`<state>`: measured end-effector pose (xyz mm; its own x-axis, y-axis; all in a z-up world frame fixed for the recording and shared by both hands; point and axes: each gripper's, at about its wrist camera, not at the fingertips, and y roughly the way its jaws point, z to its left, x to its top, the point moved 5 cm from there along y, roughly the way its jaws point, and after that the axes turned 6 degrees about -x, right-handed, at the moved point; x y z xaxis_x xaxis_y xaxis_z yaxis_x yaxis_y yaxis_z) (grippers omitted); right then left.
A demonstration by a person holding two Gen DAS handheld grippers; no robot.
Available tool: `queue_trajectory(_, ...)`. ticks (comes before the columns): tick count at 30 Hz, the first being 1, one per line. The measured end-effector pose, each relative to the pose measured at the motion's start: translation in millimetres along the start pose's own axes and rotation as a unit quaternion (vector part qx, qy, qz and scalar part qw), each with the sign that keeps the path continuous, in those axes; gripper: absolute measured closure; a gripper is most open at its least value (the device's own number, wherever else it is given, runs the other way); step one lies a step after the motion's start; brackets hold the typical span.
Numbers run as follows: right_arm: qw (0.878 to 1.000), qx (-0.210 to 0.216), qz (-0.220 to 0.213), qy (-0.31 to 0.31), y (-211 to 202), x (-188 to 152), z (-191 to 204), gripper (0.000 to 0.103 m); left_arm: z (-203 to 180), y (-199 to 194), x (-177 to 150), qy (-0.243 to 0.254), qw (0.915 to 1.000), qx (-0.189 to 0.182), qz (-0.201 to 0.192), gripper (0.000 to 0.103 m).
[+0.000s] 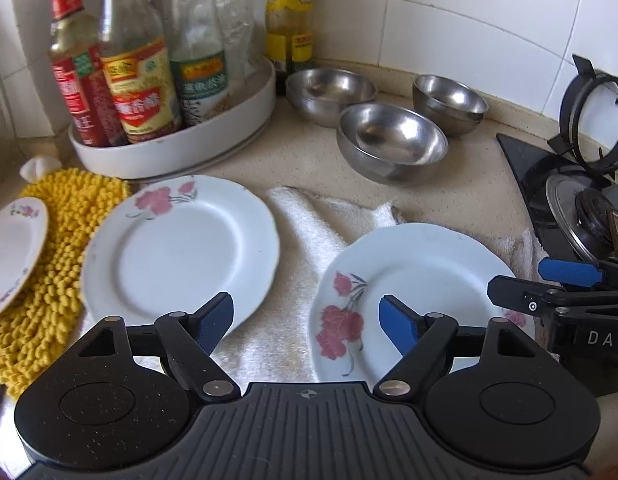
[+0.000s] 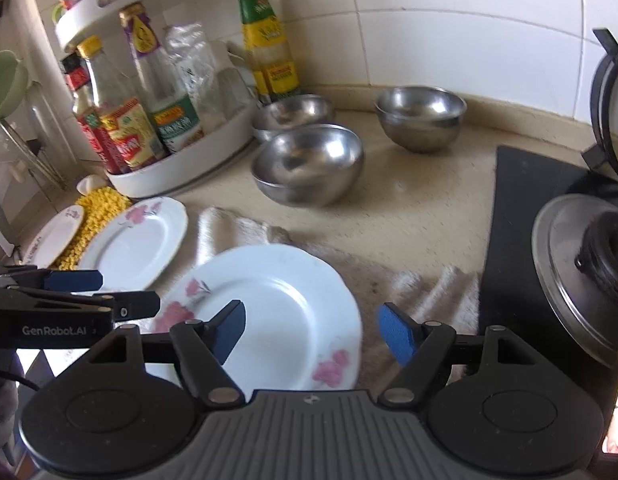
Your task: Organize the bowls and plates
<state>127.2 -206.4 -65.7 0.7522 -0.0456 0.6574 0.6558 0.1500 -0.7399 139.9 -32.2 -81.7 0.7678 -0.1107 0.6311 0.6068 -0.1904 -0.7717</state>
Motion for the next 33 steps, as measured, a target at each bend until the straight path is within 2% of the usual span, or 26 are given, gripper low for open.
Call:
queue_trajectory(5,1.0,-0.007,0.002,-0.006,0,1,23,0.014,23,-9,-2,-0.012,0.9999,-0.001,-0.002,0.015)
queue_trajectory(13,1.0,-0.023,-0.002,0.0,0,6,75,0.013,70,-20,3,-0.001,0.9998,-0.02,-0.007,0.014)
queue_trajectory(23,0.999,-0.019,-0.009,-0.025,15,21,136,0.012,133,-36,3,-0.018,0.9996,-0.006,-0.023,0.01)
queue_trajectory(33,0.998,-0.013,0.011,-0.053,32,26,161,0.012,153,-27,-6,-0.031,0.9995,0.002,0.001,0.01)
